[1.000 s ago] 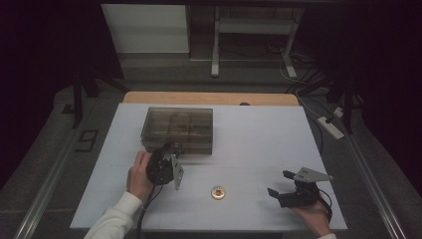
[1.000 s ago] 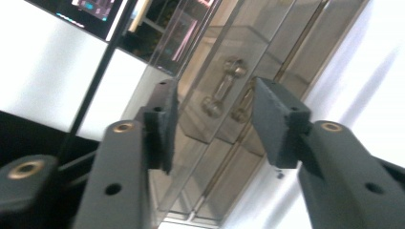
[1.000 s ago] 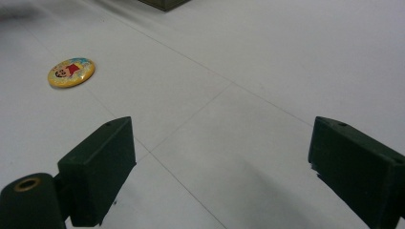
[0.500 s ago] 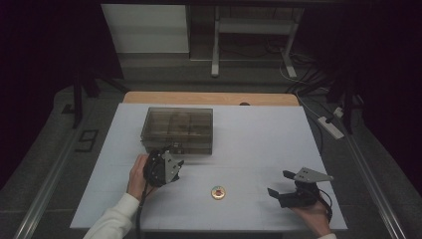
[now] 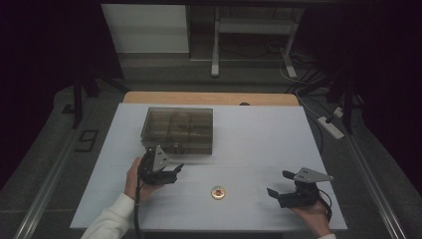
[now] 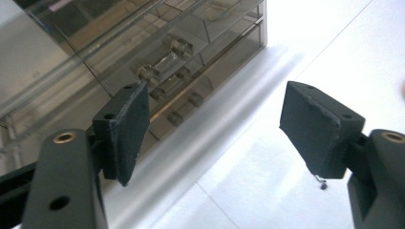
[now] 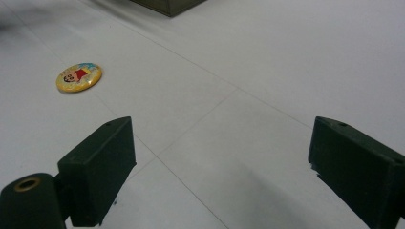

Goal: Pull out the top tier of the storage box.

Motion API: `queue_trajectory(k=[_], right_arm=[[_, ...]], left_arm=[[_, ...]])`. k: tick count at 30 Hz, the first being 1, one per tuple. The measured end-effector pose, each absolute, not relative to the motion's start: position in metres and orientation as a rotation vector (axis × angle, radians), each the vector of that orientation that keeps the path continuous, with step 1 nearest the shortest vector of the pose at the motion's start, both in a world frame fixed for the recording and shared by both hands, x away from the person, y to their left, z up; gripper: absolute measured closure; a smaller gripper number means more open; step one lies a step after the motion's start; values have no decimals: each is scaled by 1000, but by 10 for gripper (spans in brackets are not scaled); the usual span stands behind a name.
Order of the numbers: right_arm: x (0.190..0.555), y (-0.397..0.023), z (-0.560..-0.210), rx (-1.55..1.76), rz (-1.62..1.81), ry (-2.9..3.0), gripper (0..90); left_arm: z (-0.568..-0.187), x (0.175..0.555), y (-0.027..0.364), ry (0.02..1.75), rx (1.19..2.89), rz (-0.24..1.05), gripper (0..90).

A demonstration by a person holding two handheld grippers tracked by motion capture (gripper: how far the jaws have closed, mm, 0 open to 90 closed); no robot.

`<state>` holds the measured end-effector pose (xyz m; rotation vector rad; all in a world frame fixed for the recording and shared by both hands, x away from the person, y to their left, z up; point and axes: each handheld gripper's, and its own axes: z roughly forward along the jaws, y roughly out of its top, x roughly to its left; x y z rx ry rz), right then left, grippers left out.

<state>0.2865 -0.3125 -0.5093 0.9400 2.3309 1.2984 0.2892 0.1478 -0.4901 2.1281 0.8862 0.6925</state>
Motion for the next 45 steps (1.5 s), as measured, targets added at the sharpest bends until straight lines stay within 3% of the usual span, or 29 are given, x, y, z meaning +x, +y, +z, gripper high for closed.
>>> queue_trajectory(k=[4, 17, 45], right_arm=[[287, -307, -508, 926, 1303, 2339, 83], [297, -288, -503, 905, 1334, 2347, 101], [328, -226, -486, 823, 1423, 2401, 129]], left_arm=[[-485, 290, 153, 919, 2094, 602, 238], [-483, 293, 161, 970, 2080, 506, 224], [-481, 302, 161, 999, 2082, 478, 198]])
